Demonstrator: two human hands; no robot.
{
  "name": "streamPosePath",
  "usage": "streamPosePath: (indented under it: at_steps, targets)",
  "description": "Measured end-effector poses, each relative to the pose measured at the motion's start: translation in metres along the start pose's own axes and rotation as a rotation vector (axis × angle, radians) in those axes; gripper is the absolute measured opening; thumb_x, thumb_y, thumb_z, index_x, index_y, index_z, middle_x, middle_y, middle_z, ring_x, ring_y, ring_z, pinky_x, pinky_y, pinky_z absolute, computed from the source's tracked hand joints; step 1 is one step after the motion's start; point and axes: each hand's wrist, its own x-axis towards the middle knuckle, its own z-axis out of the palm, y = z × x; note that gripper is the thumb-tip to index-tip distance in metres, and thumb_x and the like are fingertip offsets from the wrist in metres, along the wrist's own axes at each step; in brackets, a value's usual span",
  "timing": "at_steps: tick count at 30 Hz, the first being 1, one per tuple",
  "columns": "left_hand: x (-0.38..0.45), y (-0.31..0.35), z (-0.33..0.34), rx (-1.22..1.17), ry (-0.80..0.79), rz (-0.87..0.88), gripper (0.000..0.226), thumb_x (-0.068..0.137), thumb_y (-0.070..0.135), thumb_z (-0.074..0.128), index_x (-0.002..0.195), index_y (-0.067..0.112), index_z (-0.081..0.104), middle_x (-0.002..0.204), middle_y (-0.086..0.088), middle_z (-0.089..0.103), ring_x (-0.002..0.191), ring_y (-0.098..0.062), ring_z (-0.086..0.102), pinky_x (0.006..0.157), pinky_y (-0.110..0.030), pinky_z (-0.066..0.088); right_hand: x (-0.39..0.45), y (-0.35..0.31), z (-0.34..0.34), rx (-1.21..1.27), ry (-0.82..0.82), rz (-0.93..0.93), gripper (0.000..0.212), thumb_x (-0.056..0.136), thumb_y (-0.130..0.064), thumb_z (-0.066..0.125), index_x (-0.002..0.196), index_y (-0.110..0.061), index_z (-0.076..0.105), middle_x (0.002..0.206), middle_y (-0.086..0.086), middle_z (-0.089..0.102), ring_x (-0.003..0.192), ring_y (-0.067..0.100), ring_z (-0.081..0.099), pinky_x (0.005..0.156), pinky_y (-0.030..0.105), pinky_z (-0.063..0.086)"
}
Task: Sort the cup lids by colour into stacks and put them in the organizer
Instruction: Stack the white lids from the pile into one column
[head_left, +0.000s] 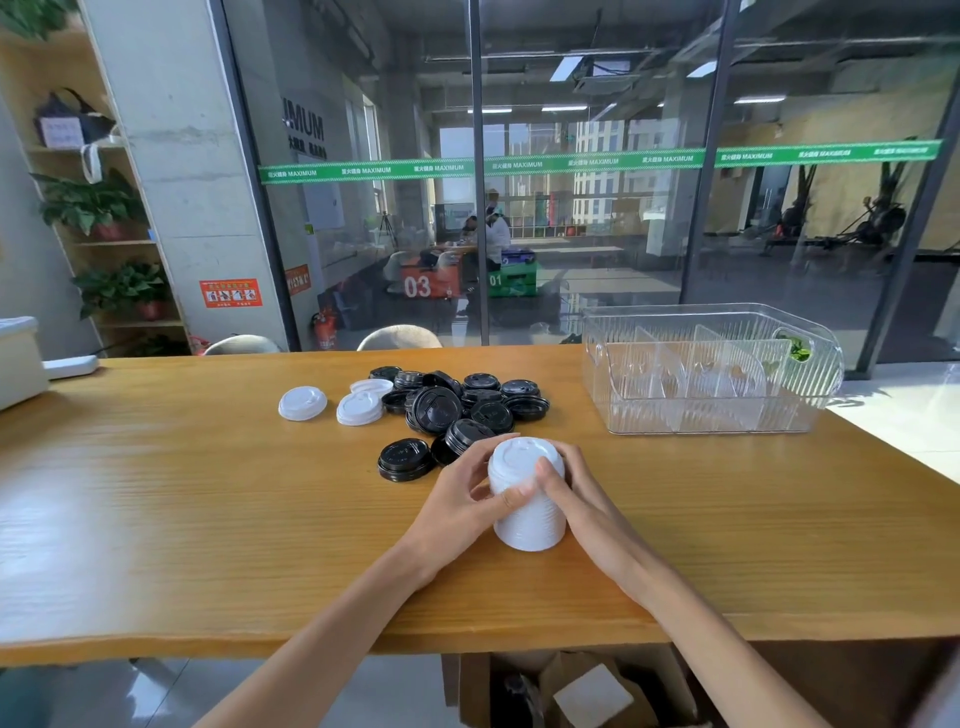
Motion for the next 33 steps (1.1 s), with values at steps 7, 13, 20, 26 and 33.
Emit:
streamPosePath:
  at_steps: [7, 13, 20, 26, 33]
  targets:
    - [0.004, -0.008, -0.001, 0.060, -0.011, 0.016, 0.072, 0.084, 0.032, 0.095, 0.146, 0.028, 0.060, 0.140, 0.011, 0.070, 0.135, -0.008, 0.063, 0.114, -0.030, 0.051, 0.001, 0.003, -0.002, -0.007, -0.020, 0.015, 0.042, 0.106, -0.068, 0.044, 0.141, -0.045, 0.049, 0.131, -0.027, 0.065, 0.123, -0.007, 0.060, 0.097, 0.023, 0.046]
    - [0.005, -0.011, -0.002, 0.106, -0.030, -0.004, 0.069, 0.086, 0.039, 0.093, 0.144, 0.029, 0.057, 0.140, 0.015, 0.068, 0.135, -0.004, 0.061, 0.114, -0.033, 0.048, 0.002, 0.002, -0.006, 0.006, -0.063, 0.026, 0.053, 0.100, -0.073, 0.042, 0.140, -0.041, 0.049, 0.133, -0.023, 0.063, 0.126, -0.003, 0.059, 0.102, 0.029, 0.045]
    - [0.002, -0.005, -0.002, 0.055, -0.054, -0.041, 0.069, 0.087, 0.042, 0.091, 0.145, 0.032, 0.057, 0.140, 0.012, 0.069, 0.135, -0.007, 0.061, 0.119, -0.042, 0.047, -0.001, 0.005, -0.004, -0.015, -0.054, 0.010, 0.051, 0.101, -0.074, 0.047, 0.143, -0.046, 0.048, 0.133, -0.023, 0.065, 0.126, -0.001, 0.061, 0.105, 0.033, 0.047]
    - [-0.001, 0.002, -0.003, 0.016, -0.088, -0.055, 0.063, 0.091, 0.041, 0.088, 0.147, 0.035, 0.058, 0.142, 0.012, 0.068, 0.136, -0.008, 0.061, 0.120, -0.044, 0.046, -0.001, 0.004, -0.010, 0.010, -0.059, -0.021, 0.048, 0.099, -0.065, 0.065, 0.142, -0.045, 0.055, 0.136, -0.015, 0.069, 0.130, 0.002, 0.062, 0.104, 0.034, 0.046]
    - [-0.002, 0.004, -0.004, -0.005, -0.070, -0.035, 0.049, 0.101, 0.034, 0.076, 0.147, 0.032, 0.060, 0.143, 0.010, 0.068, 0.137, -0.011, 0.061, 0.117, -0.040, 0.047, -0.002, 0.010, -0.015, -0.048, -0.138, -0.042, 0.053, 0.100, -0.038, 0.071, 0.148, -0.049, 0.050, 0.146, -0.014, 0.063, 0.136, 0.007, 0.058, 0.113, 0.042, 0.045]
